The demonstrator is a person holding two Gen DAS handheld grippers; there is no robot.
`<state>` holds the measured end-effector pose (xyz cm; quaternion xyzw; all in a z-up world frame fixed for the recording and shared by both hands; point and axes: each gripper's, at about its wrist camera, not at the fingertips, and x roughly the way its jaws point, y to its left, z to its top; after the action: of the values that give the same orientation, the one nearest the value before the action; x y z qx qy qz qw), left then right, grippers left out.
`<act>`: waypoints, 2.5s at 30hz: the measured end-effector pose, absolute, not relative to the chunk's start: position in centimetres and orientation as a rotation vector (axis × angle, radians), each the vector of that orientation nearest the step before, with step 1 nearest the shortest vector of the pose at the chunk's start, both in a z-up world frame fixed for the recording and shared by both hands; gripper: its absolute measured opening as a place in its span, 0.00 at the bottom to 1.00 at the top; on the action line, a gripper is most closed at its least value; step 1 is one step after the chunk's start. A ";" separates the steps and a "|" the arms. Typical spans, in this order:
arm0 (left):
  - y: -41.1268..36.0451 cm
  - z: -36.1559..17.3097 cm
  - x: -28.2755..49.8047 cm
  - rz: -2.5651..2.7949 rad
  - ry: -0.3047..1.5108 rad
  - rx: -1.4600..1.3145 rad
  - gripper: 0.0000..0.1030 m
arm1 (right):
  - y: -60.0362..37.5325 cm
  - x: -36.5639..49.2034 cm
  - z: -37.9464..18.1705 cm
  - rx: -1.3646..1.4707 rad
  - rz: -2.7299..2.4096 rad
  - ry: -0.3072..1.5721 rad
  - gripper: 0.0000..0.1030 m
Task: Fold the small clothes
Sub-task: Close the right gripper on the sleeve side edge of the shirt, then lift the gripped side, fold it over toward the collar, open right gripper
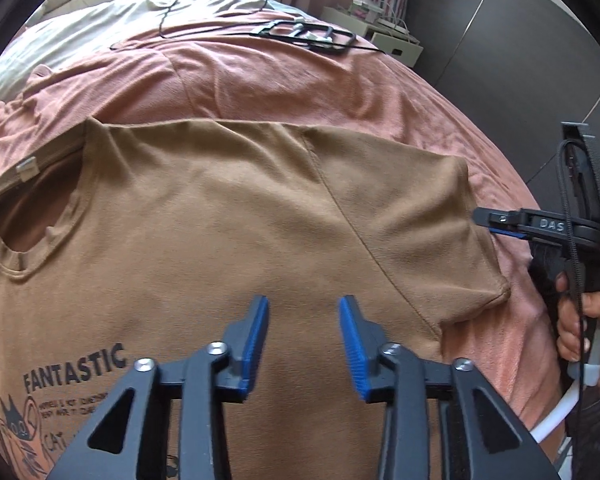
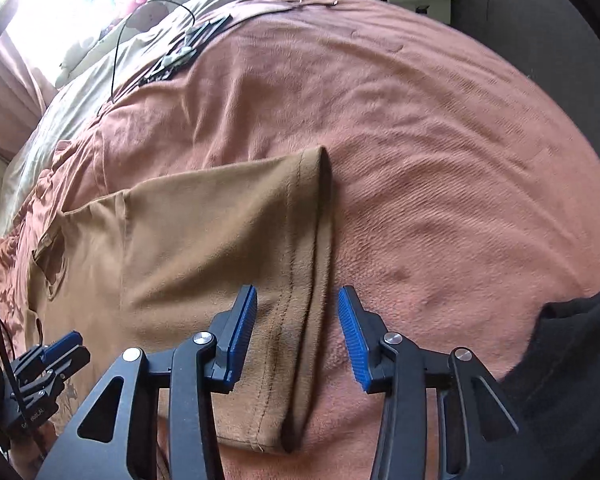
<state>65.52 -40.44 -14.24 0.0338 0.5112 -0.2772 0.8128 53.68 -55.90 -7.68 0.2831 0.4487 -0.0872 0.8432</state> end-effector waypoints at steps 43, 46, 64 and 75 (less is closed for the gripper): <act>-38.9 -14.3 64.4 -0.672 1.198 -0.076 0.14 | -48.3 52.3 1.9 0.578 0.069 0.782 0.02; -36.8 -13.3 64.9 -0.641 1.177 -0.069 0.15 | -46.7 53.0 2.0 0.565 0.088 0.793 0.02; -26.4 -11.0 65.3 -0.485 1.149 -0.124 0.23 | -37.5 56.7 -0.8 0.475 0.236 0.916 0.03; -27.3 -10.8 65.7 -0.485 1.124 -0.090 0.49 | -41.3 54.9 -2.4 0.485 0.155 0.882 0.60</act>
<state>65.75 -27.30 -10.76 -0.0421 0.5274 -0.2275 0.8175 54.89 -41.31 -2.41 0.2321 0.4224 0.0740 0.8731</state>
